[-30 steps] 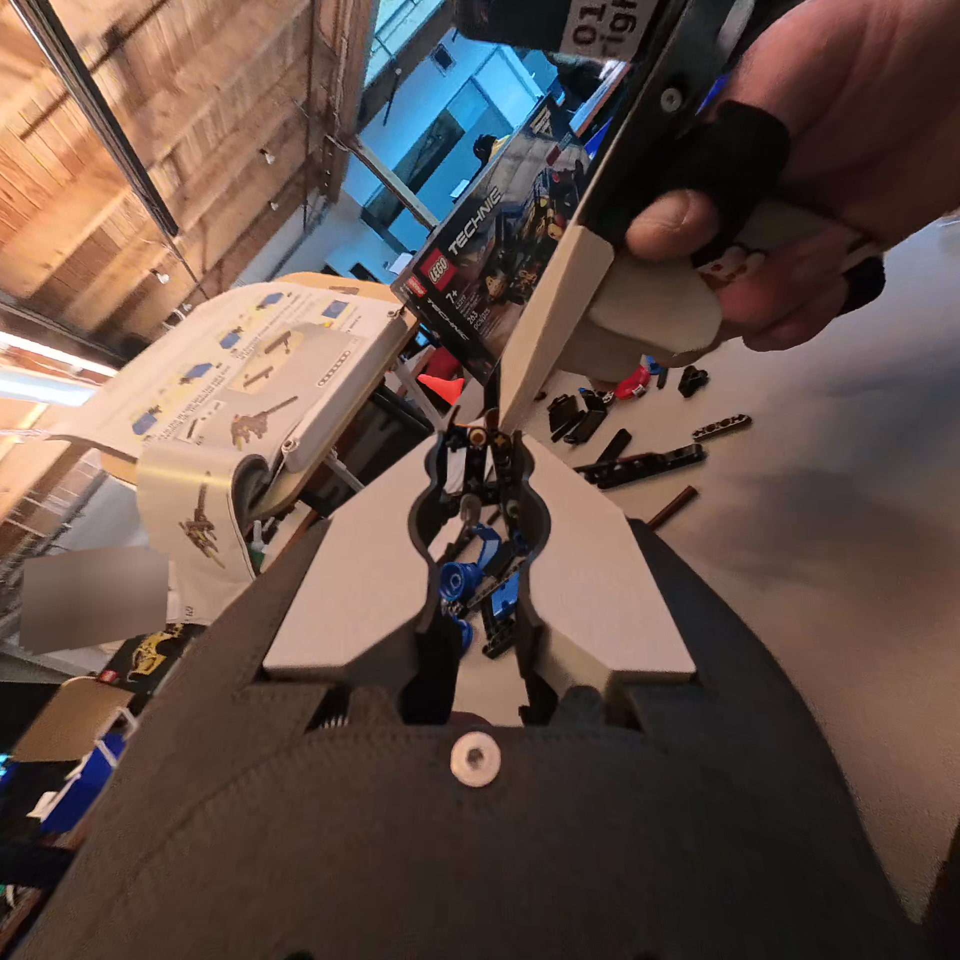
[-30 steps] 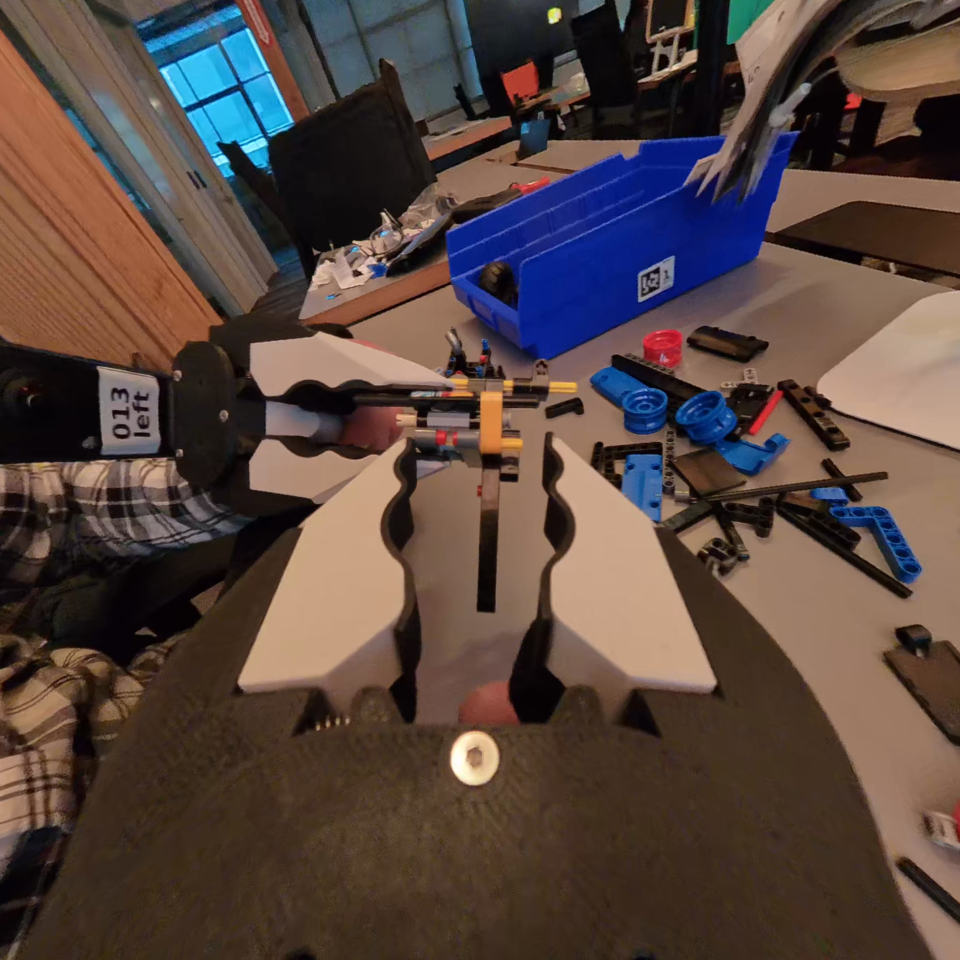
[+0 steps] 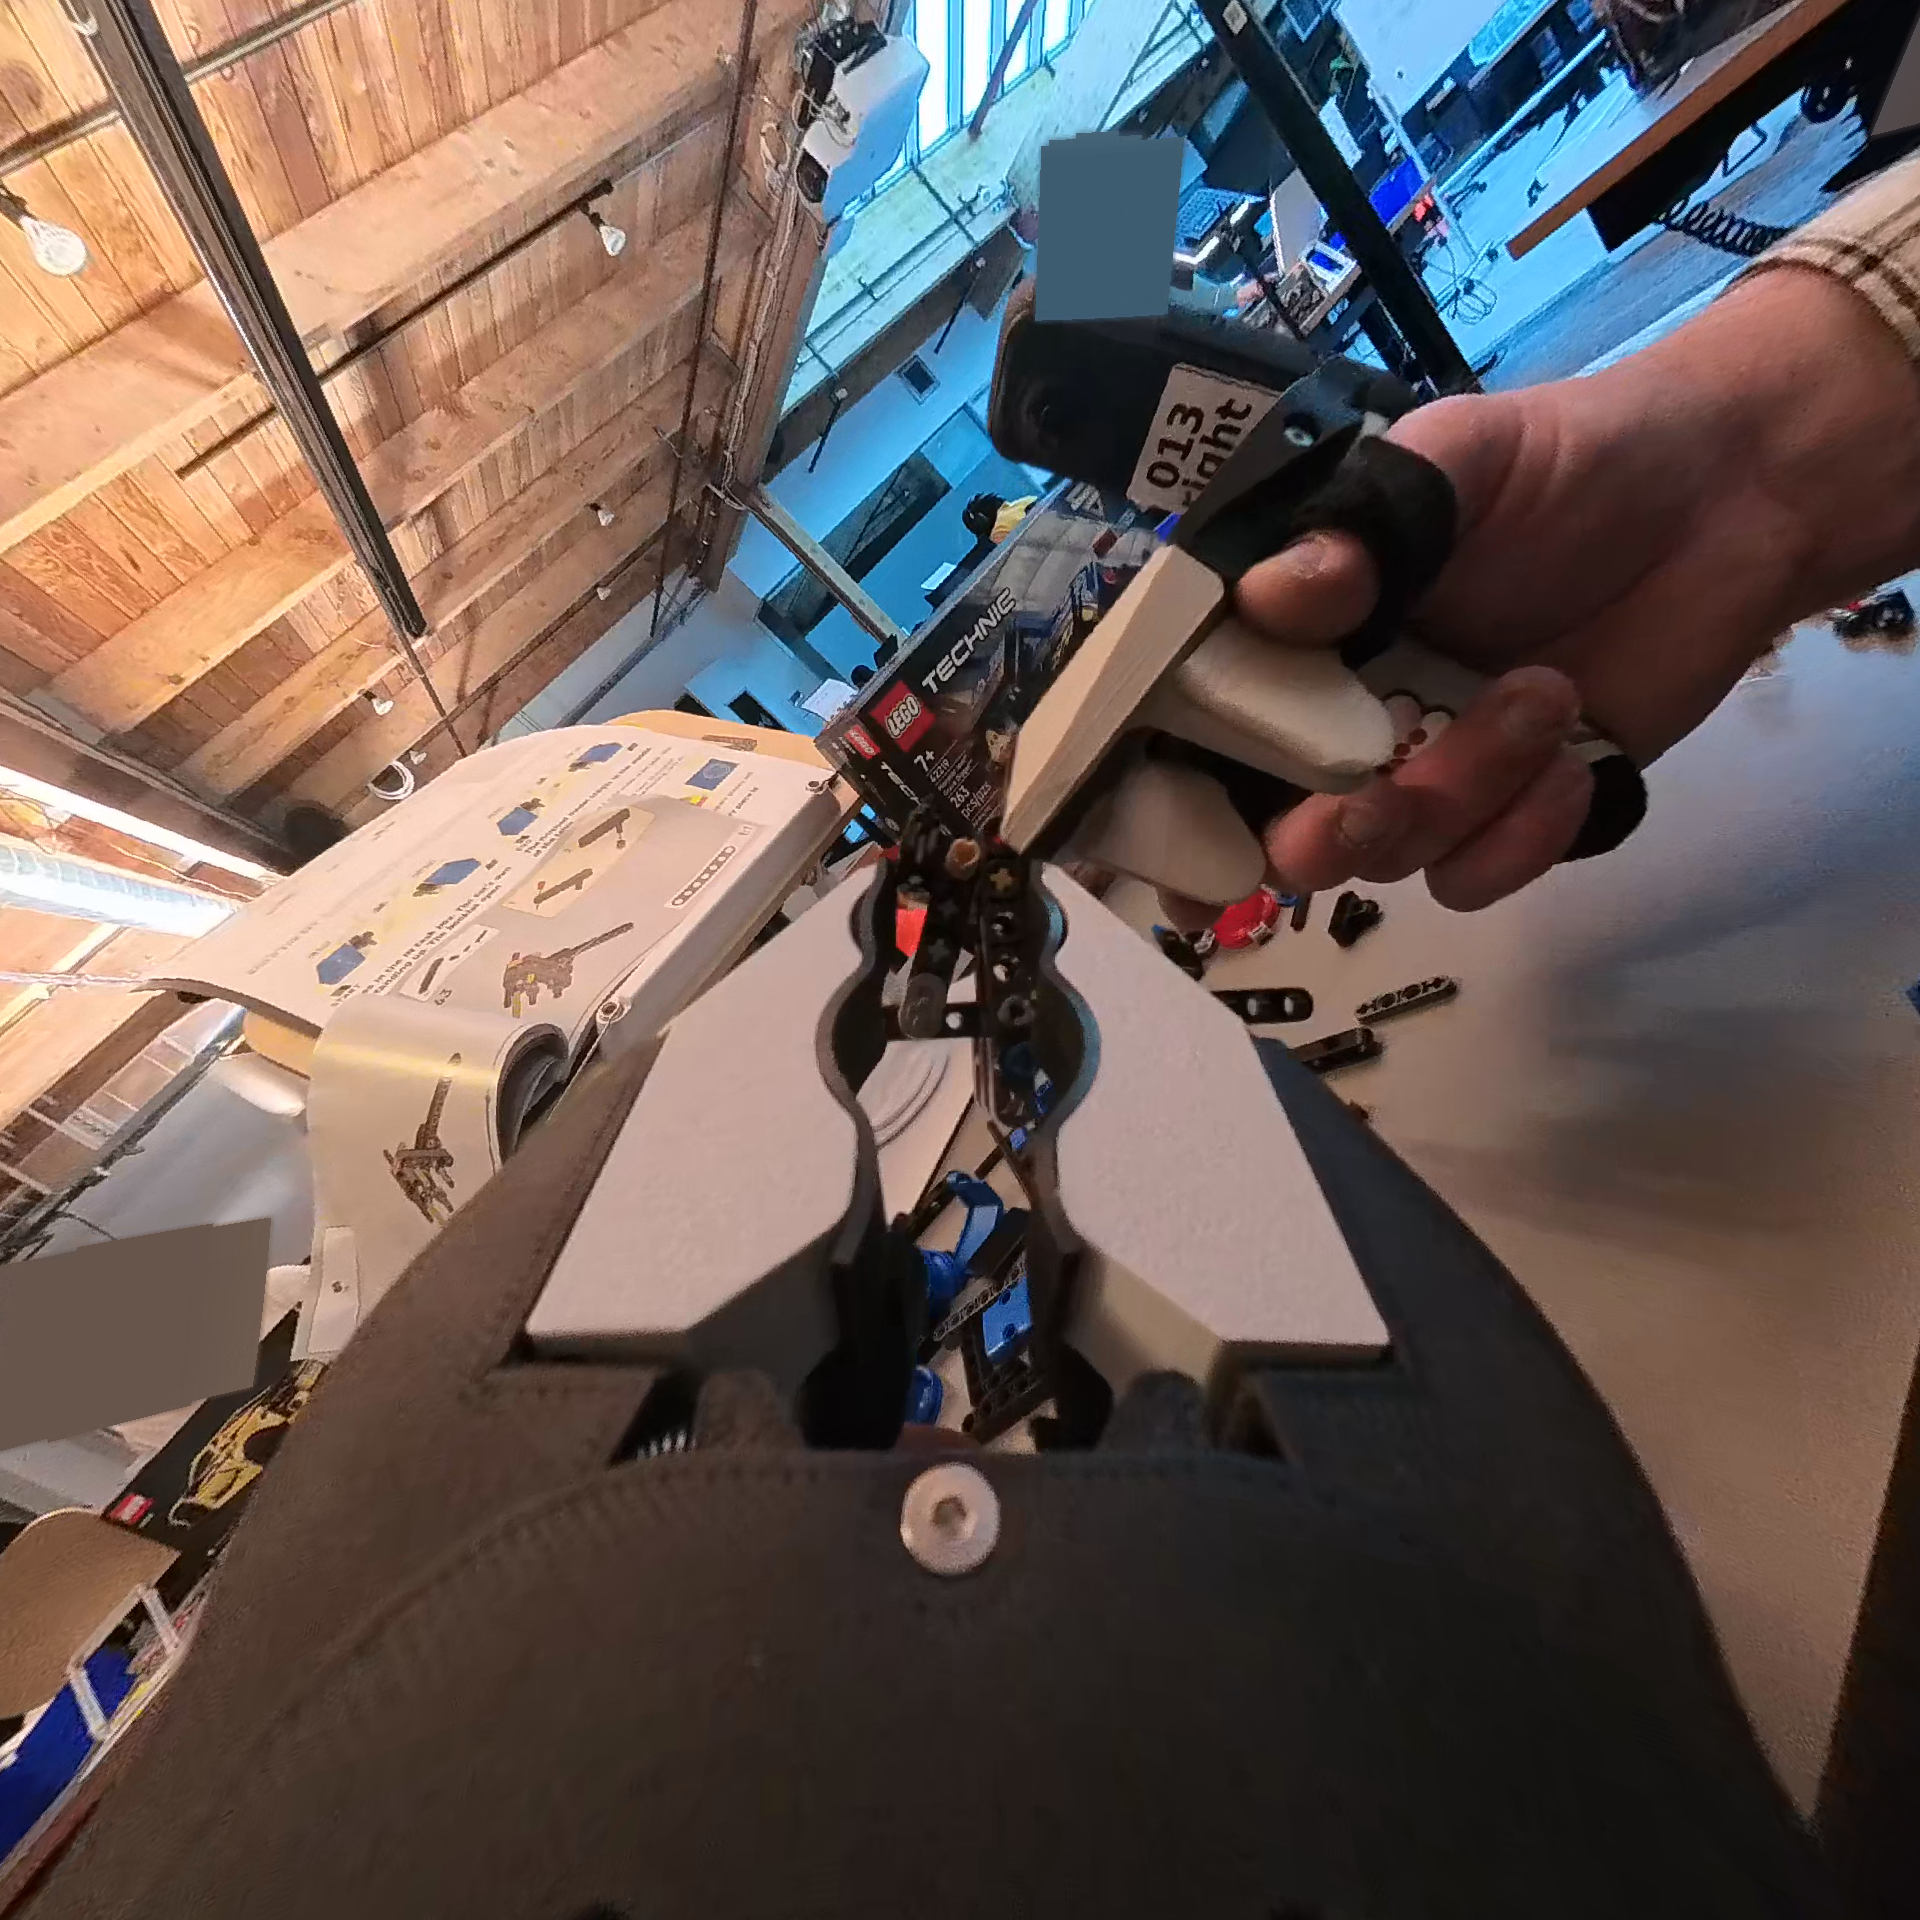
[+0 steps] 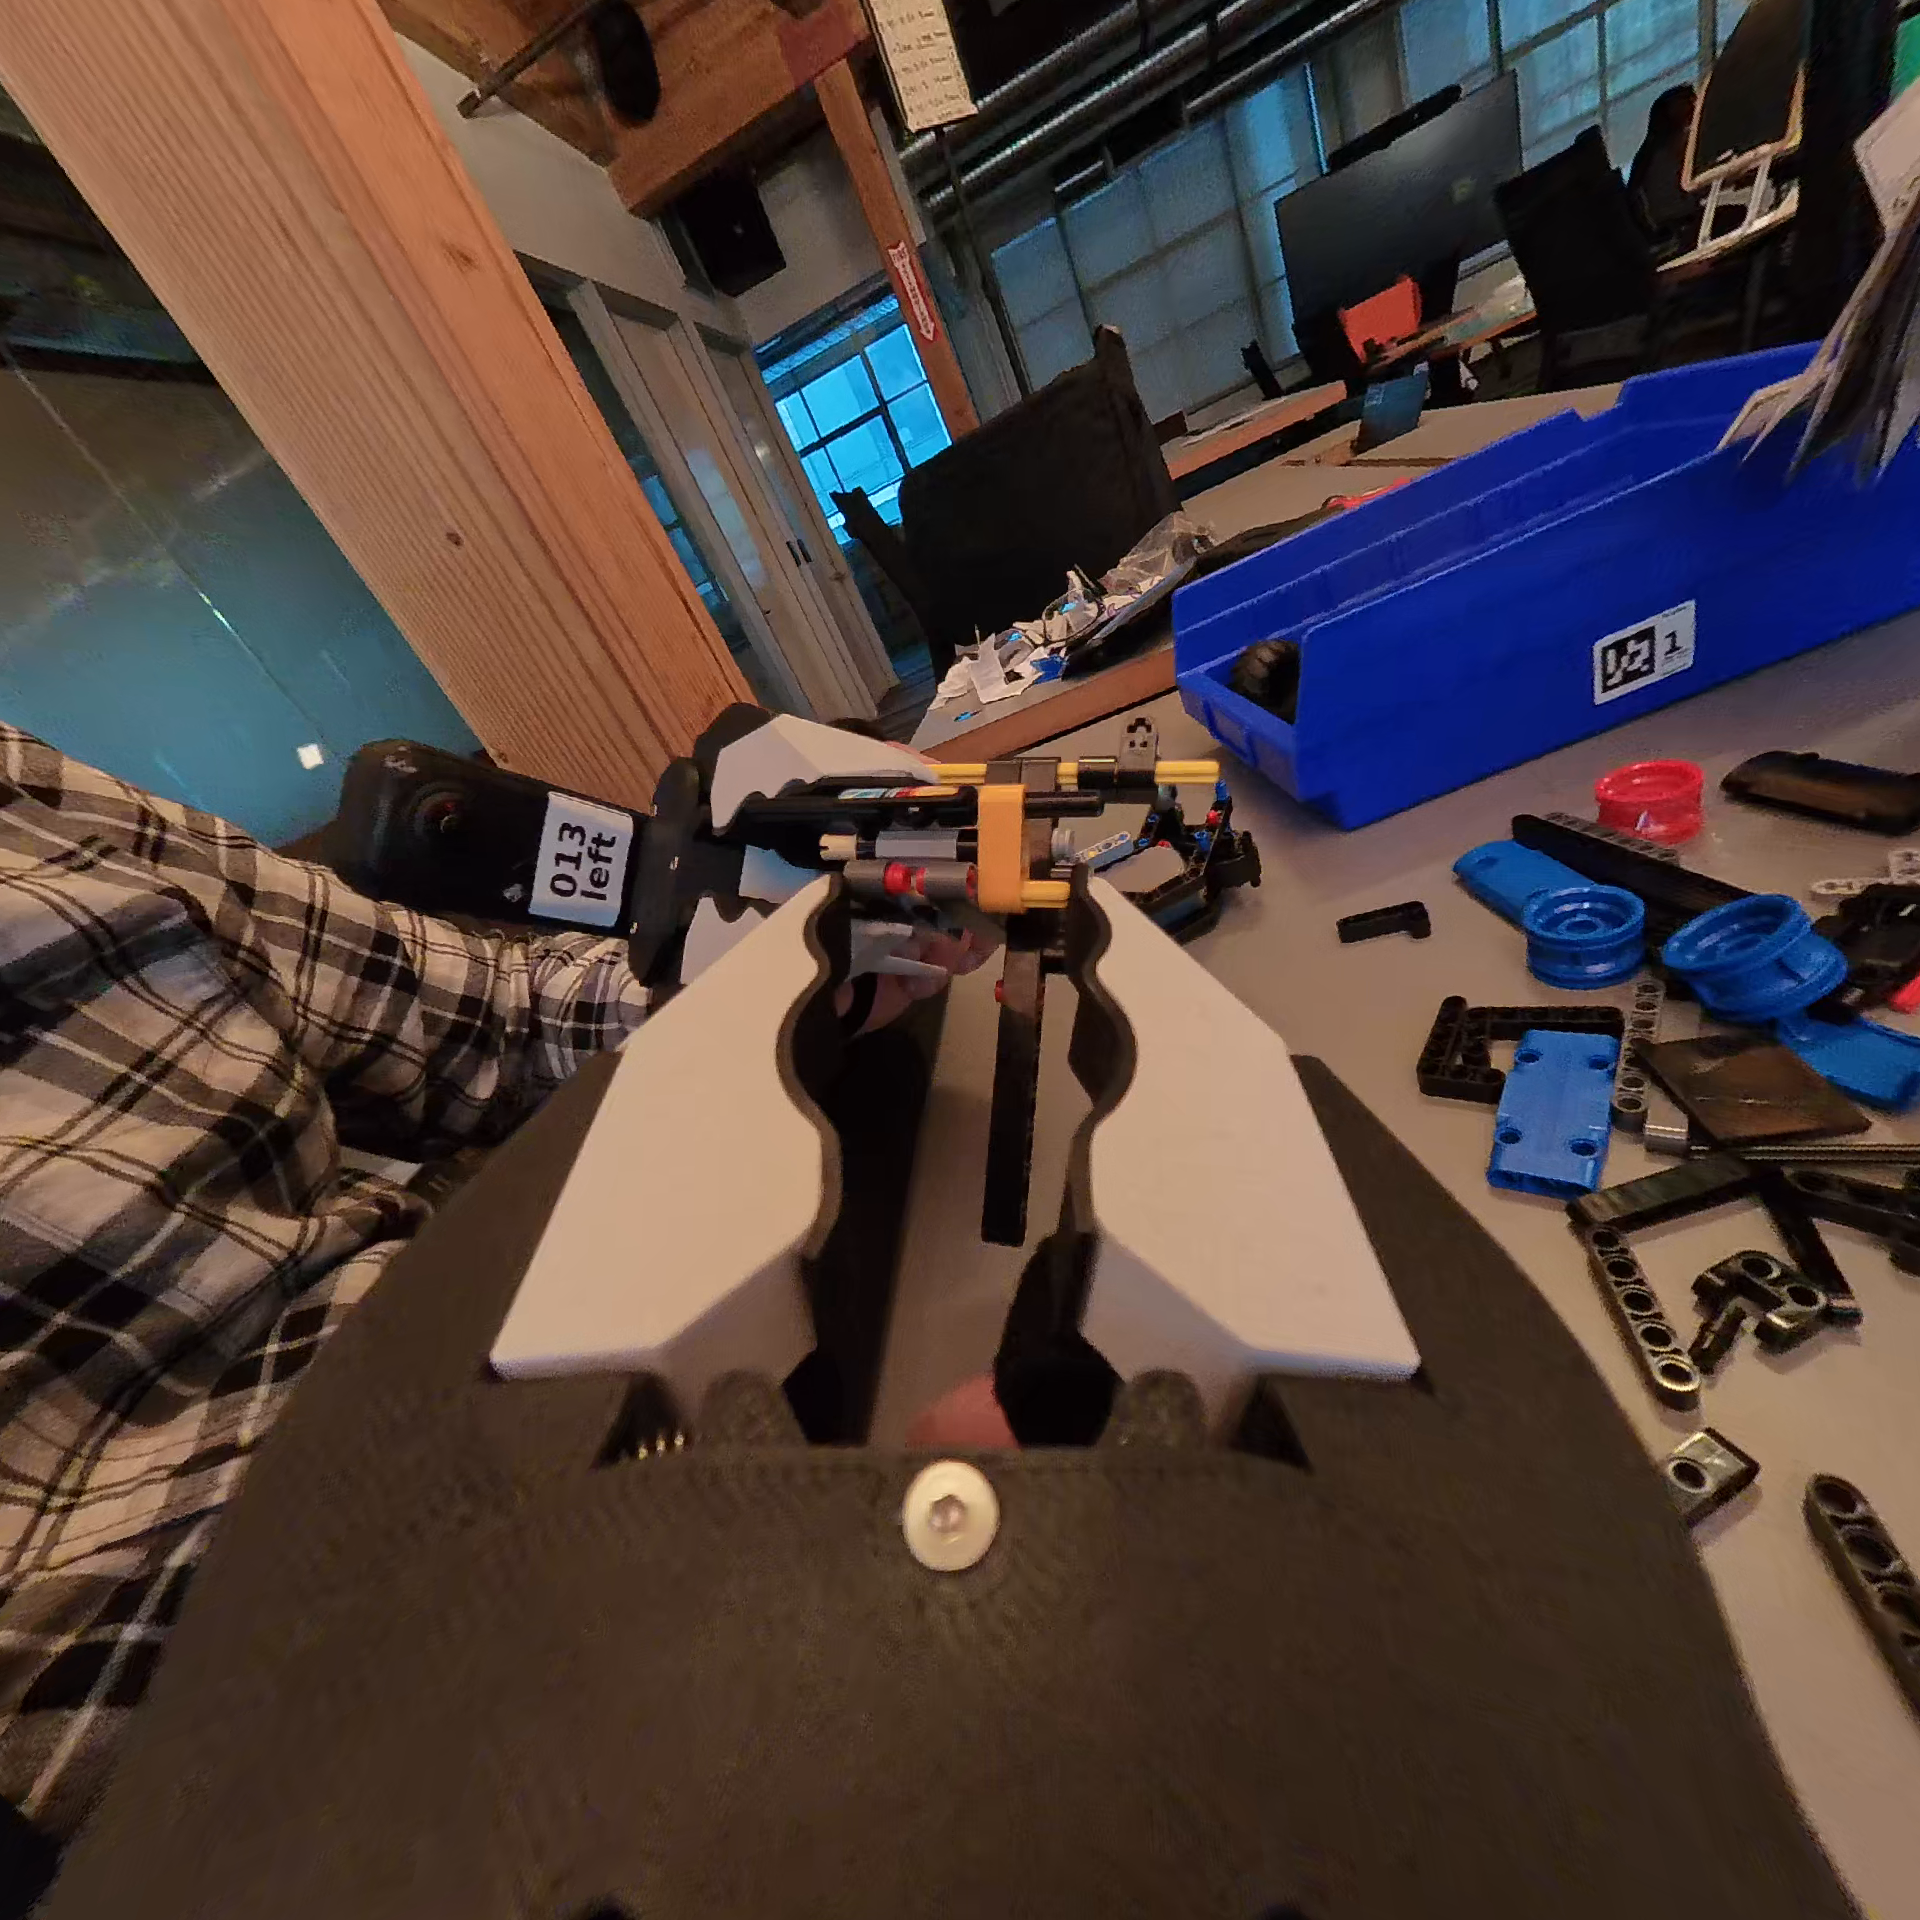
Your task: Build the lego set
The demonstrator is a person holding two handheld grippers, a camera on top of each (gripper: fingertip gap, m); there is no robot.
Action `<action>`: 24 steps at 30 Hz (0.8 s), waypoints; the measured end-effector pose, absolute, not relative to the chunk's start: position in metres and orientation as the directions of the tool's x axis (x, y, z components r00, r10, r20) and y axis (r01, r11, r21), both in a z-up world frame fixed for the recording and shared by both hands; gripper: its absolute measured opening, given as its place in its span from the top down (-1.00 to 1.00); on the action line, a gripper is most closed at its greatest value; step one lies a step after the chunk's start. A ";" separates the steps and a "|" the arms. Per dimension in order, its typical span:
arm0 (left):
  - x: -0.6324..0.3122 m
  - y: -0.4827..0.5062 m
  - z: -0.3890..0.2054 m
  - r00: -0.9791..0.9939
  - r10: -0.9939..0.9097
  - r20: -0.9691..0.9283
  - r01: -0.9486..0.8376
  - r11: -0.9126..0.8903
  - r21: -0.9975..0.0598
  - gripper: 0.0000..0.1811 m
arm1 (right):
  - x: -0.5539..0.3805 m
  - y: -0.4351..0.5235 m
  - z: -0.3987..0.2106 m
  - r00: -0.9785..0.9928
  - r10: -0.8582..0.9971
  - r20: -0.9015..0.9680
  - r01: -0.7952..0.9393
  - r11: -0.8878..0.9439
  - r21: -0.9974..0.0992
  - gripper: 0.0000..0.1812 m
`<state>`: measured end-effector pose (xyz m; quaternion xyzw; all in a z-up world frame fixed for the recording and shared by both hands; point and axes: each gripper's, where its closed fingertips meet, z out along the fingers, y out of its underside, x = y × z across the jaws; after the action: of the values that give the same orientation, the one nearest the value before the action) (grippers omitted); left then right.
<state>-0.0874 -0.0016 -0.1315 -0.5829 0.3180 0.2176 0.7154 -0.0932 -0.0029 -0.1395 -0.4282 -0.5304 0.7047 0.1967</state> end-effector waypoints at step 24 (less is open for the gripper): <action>-0.089 -0.006 -0.119 0.733 -0.025 -0.680 -0.649 0.274 -0.710 0.78 | -0.093 -0.010 -0.127 -0.538 0.808 -0.240 0.083 -0.232 -0.969 0.66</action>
<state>-0.0886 -0.0057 -0.1194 -0.5645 0.2986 0.2106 0.7401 -0.0934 -0.0103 -0.1265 -0.3990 -0.5584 0.6760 0.2683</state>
